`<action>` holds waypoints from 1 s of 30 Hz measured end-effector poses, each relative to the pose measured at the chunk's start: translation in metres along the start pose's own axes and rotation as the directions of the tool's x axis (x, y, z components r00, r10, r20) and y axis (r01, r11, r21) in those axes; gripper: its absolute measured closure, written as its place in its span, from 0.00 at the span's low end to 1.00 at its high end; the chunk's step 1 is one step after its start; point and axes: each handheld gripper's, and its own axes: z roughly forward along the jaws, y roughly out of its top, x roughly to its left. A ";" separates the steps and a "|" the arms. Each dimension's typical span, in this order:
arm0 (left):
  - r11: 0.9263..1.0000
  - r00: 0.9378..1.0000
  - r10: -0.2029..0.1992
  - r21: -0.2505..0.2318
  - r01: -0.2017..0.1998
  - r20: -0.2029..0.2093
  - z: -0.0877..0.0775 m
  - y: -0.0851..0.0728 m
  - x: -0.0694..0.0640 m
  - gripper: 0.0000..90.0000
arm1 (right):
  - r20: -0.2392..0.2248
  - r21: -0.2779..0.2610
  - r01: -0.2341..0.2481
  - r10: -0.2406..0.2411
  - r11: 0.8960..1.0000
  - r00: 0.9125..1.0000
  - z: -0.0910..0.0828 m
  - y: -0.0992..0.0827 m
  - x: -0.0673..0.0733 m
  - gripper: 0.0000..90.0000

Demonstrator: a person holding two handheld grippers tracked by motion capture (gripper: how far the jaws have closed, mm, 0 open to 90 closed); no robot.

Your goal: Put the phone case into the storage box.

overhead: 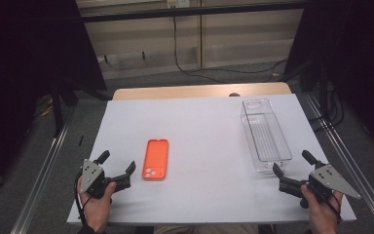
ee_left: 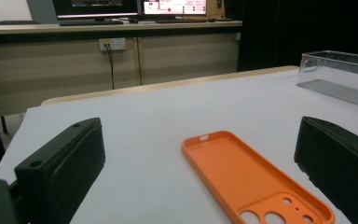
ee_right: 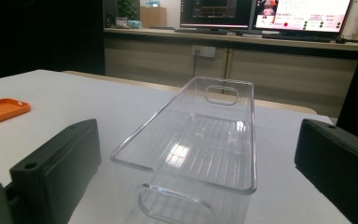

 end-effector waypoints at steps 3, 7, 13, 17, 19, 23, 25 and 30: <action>1.000 1.000 0.000 0.008 0.000 0.008 0.000 0.000 0.000 0.02 | -0.001 -0.004 -0.001 0.001 1.000 1.000 0.000 0.000 0.000 0.00; 1.000 1.000 -0.002 0.016 0.002 0.023 0.003 0.000 -0.001 0.02 | -0.001 0.000 -0.009 0.009 1.000 1.000 0.000 -0.001 -0.001 0.00; 0.999 0.999 0.007 0.047 -0.009 0.047 0.008 0.000 -0.002 0.03 | -0.021 0.004 -0.004 0.004 1.000 1.000 0.002 -0.001 -0.001 0.00; 0.999 0.998 0.012 0.047 -0.014 0.057 0.011 0.001 -0.003 0.03 | -0.037 0.008 0.005 -0.005 1.000 0.999 0.003 -0.002 0.000 0.00; 0.999 0.998 0.000 0.043 -0.003 0.062 0.012 0.001 -0.004 0.02 | -0.039 0.007 0.009 -0.008 1.000 0.999 0.003 -0.001 0.000 0.00; 0.999 0.994 -0.030 0.036 0.026 0.101 0.016 0.001 -0.007 0.02 | -0.040 0.003 0.006 -0.006 1.000 0.999 0.003 -0.001 0.001 0.00; 0.999 0.992 -0.035 0.032 0.032 0.123 0.019 0.002 -0.009 0.03 | -0.039 0.005 0.006 -0.006 1.000 0.999 0.003 0.000 0.002 0.00; 0.999 0.988 -0.008 0.038 0.002 0.154 0.021 0.005 -0.011 0.03 | -0.042 0.001 0.010 -0.010 1.000 0.999 0.002 0.000 0.002 0.00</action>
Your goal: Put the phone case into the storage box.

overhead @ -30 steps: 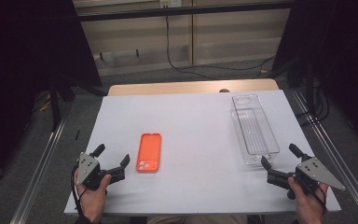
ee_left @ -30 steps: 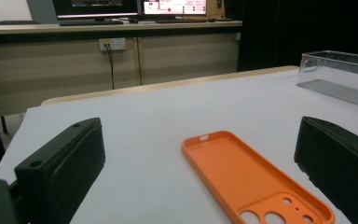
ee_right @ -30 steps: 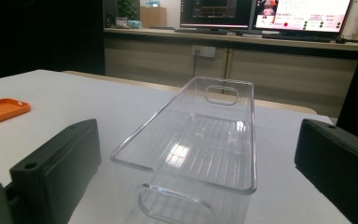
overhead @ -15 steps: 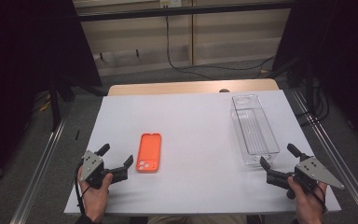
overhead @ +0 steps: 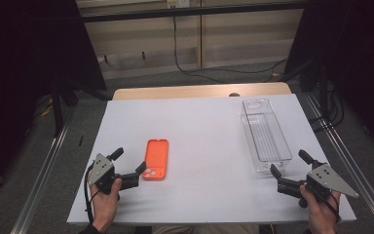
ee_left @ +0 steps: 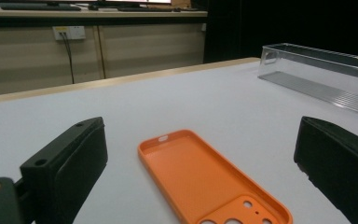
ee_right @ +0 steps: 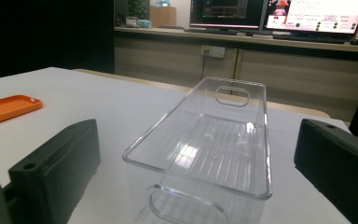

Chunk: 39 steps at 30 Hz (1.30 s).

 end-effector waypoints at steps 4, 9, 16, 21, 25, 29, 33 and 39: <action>1.000 1.000 0.004 -0.012 -0.005 -0.009 0.002 0.002 0.001 0.03 | 0.002 -0.002 -0.005 0.005 1.000 1.000 0.000 0.001 0.001 0.00; 1.000 1.000 0.002 -0.020 -0.003 -0.009 0.010 0.005 0.002 0.02 | -0.001 0.001 -0.004 0.004 1.000 1.000 0.000 0.000 0.000 0.00; 1.000 1.000 0.017 0.007 -0.017 0.011 0.022 0.007 0.003 0.03 | -0.006 0.000 -0.003 0.003 1.000 1.000 0.000 0.000 0.000 0.00; 1.000 1.000 0.011 0.000 -0.011 0.012 0.027 0.010 0.004 0.03 | -0.005 0.002 -0.003 0.003 1.000 1.000 0.000 0.000 0.000 0.00; 1.000 1.000 0.017 -0.009 -0.017 0.015 0.033 0.015 0.005 0.03 | -0.004 0.001 -0.002 0.002 1.000 1.000 0.001 0.000 0.000 0.00; 0.998 0.998 0.059 -0.011 -0.059 0.003 0.040 0.018 0.003 0.02 | -0.005 0.004 -0.004 0.004 1.000 1.000 0.001 0.000 0.000 0.00; 0.996 0.997 0.082 -0.016 -0.082 -0.008 0.047 0.018 0.004 0.01 | -0.008 0.006 -0.003 0.003 1.000 1.000 0.001 -0.001 0.000 0.00; 0.998 0.998 0.061 -0.032 -0.062 -0.019 0.057 0.022 0.004 0.01 | -0.010 0.006 -0.005 0.005 1.000 1.000 0.002 -0.001 0.000 0.00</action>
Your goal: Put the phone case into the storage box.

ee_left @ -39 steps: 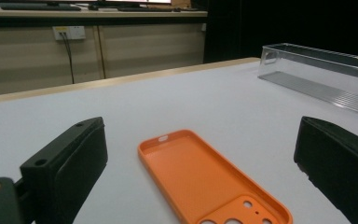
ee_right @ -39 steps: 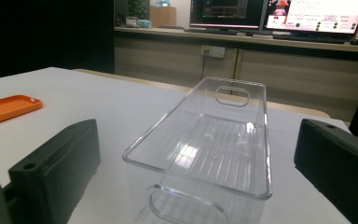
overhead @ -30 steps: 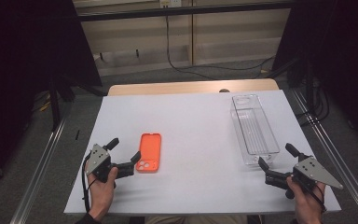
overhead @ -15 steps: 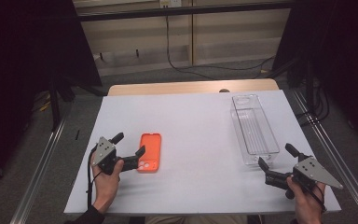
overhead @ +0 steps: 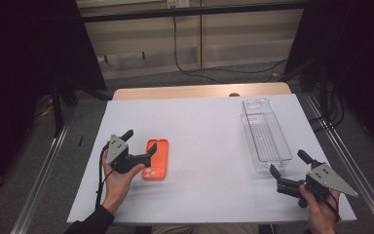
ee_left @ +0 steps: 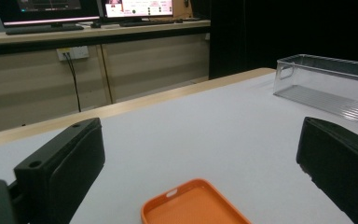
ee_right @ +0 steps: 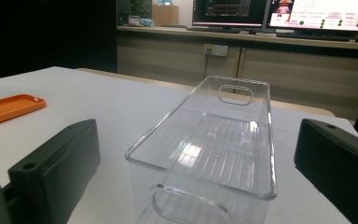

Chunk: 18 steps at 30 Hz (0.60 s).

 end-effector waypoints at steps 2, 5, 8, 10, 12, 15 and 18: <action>1.000 1.000 0.001 -0.002 -0.001 -0.002 0.004 0.001 0.001 0.01 | -0.001 0.003 0.002 -0.002 1.000 1.000 0.000 0.000 0.000 0.00; 1.000 1.000 0.006 -0.018 -0.006 -0.013 0.009 0.003 0.005 0.02 | -0.003 0.005 -0.002 0.002 1.000 1.000 0.000 0.000 0.000 0.00; 1.000 0.999 -0.013 -0.025 0.012 -0.031 0.013 0.004 0.009 0.02 | -0.001 0.003 -0.005 0.005 1.000 1.000 0.000 -0.001 0.000 0.00; 1.000 0.999 -0.002 -0.024 0.002 -0.033 0.015 0.003 0.010 0.02 | 0.002 0.004 -0.002 0.002 1.000 1.000 0.000 -0.001 0.000 0.00; 1.000 1.000 0.000 -0.020 -0.001 -0.030 0.014 0.002 0.010 0.02 | 0.004 0.004 -0.001 0.001 1.000 1.000 0.000 -0.001 0.000 0.00; 1.000 1.000 -0.011 -0.023 0.010 -0.027 0.010 0.004 0.009 0.04 | 0.011 0.002 -0.004 0.004 1.000 1.000 0.000 0.000 -0.001 0.00; 0.999 0.999 -0.011 -0.038 0.010 -0.034 0.009 0.005 0.011 0.09 | 0.009 0.005 -0.003 0.003 1.000 1.000 -0.001 -0.001 -0.001 0.00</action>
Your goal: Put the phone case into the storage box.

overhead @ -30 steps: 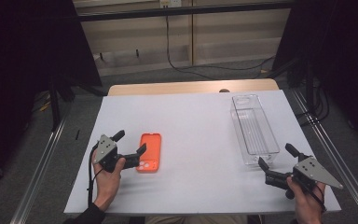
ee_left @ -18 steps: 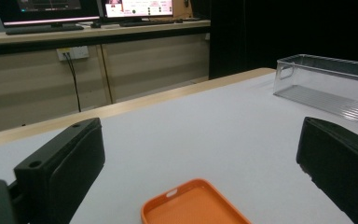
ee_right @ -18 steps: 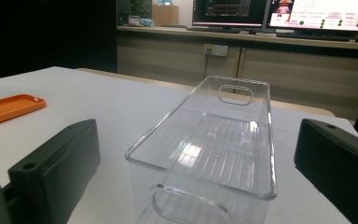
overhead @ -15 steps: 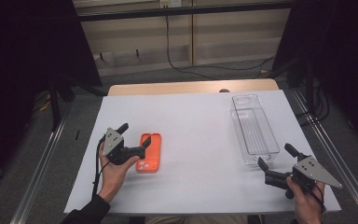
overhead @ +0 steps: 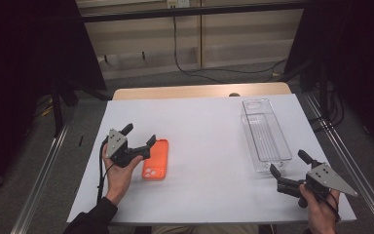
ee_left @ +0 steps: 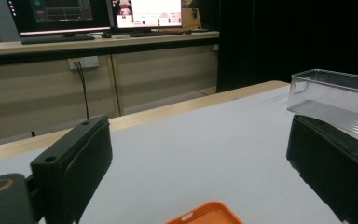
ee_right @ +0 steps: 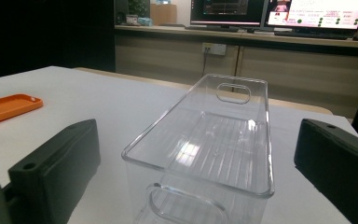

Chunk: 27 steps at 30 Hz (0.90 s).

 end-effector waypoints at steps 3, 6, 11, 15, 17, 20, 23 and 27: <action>1.000 1.000 -0.011 0.021 0.011 0.024 0.002 -0.002 0.001 0.18 | -0.004 -0.007 0.000 0.000 1.000 1.000 -0.001 0.000 0.000 0.00; 1.000 1.000 -0.009 0.024 0.008 0.027 0.003 -0.002 -0.002 0.27 | -0.004 -0.006 0.000 0.000 1.000 1.000 0.000 0.000 0.000 0.00; 0.999 0.998 -0.017 0.049 0.014 0.063 0.003 -0.003 -0.002 0.36 | -0.004 -0.005 0.001 -0.001 1.000 1.000 0.000 0.000 0.000 0.00; 0.998 0.995 -0.032 0.053 0.027 0.098 0.003 -0.003 -0.001 0.50 | -0.006 -0.006 0.001 -0.001 1.000 1.000 -0.001 0.000 0.000 0.00; 0.998 0.994 -0.042 0.052 0.036 0.103 0.003 -0.003 -0.001 0.57 | -0.010 -0.006 0.002 -0.002 1.000 1.000 0.000 0.000 0.000 0.00; 0.998 0.994 -0.033 0.056 0.028 0.106 0.002 -0.003 0.000 0.63 | -0.013 -0.009 0.004 -0.004 1.000 1.000 -0.001 0.000 0.000 0.00; 0.998 0.992 -0.042 0.053 0.035 0.121 0.001 -0.002 0.000 0.73 | -0.012 -0.007 0.000 0.000 1.000 1.000 0.000 0.000 0.000 0.00; 0.997 0.987 -0.046 0.065 0.036 0.153 0.002 -0.001 0.000 0.87 | -0.014 -0.008 0.005 -0.005 1.000 1.000 0.000 0.000 0.000 0.00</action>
